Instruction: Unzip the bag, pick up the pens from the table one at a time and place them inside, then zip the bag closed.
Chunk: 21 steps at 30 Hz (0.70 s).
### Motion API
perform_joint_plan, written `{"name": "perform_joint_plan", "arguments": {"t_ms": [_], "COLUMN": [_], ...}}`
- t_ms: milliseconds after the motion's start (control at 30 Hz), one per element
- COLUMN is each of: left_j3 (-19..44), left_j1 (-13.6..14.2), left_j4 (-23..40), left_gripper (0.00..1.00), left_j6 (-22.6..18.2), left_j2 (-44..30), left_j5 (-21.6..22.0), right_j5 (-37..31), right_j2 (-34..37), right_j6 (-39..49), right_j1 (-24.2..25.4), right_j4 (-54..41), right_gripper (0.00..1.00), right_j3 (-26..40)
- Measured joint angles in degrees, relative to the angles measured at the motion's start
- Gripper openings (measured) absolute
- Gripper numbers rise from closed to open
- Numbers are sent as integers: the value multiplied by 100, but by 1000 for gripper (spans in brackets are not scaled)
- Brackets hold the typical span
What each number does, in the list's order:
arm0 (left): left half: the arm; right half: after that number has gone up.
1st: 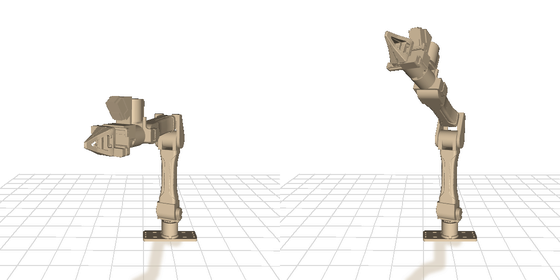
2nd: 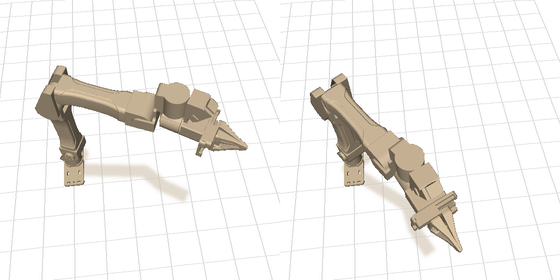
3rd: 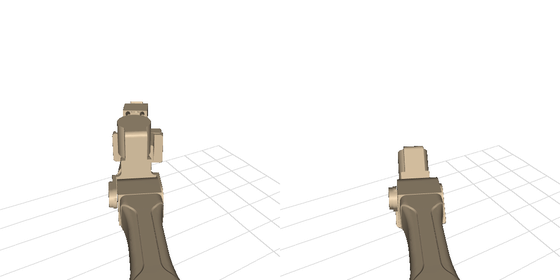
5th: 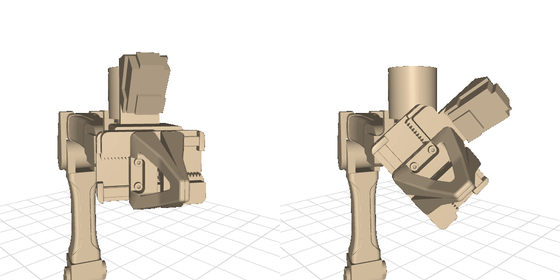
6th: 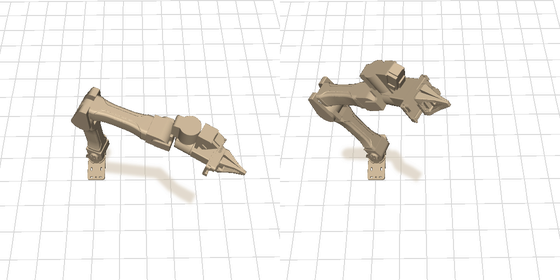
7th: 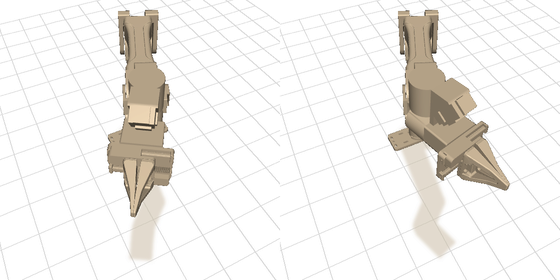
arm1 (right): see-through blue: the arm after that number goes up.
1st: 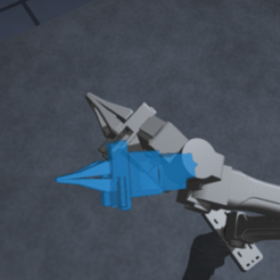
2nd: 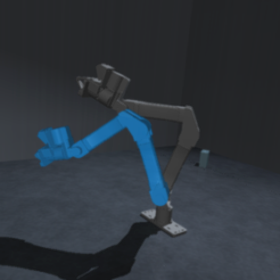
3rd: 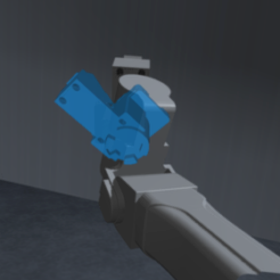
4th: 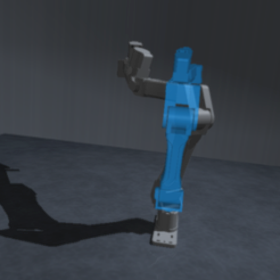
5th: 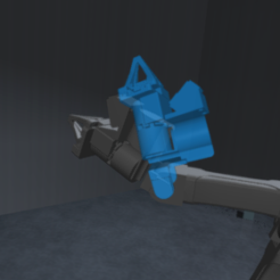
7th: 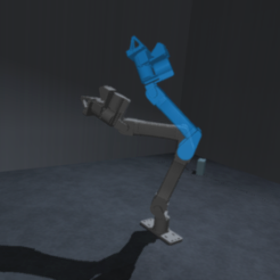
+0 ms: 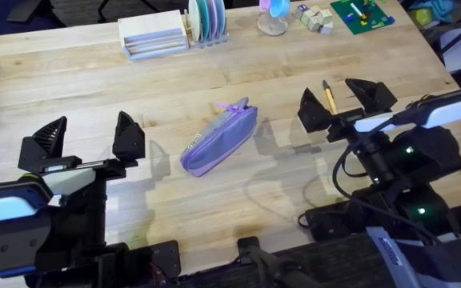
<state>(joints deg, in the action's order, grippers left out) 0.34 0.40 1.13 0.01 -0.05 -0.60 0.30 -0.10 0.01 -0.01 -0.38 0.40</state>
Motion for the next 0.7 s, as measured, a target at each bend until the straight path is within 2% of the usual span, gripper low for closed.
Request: {"name": "perform_joint_plan", "arguments": {"t_ms": [700], "left_j3": [2], "left_j1": [0], "left_j4": [20], "left_gripper": [993], "left_j6": [-2], "left_j2": [0], "left_j5": [42], "right_j5": [-2], "right_j2": [0], "right_j6": [-2], "right_j1": [2], "right_j4": [-39], "right_gripper": [998], "right_j3": [7]}}
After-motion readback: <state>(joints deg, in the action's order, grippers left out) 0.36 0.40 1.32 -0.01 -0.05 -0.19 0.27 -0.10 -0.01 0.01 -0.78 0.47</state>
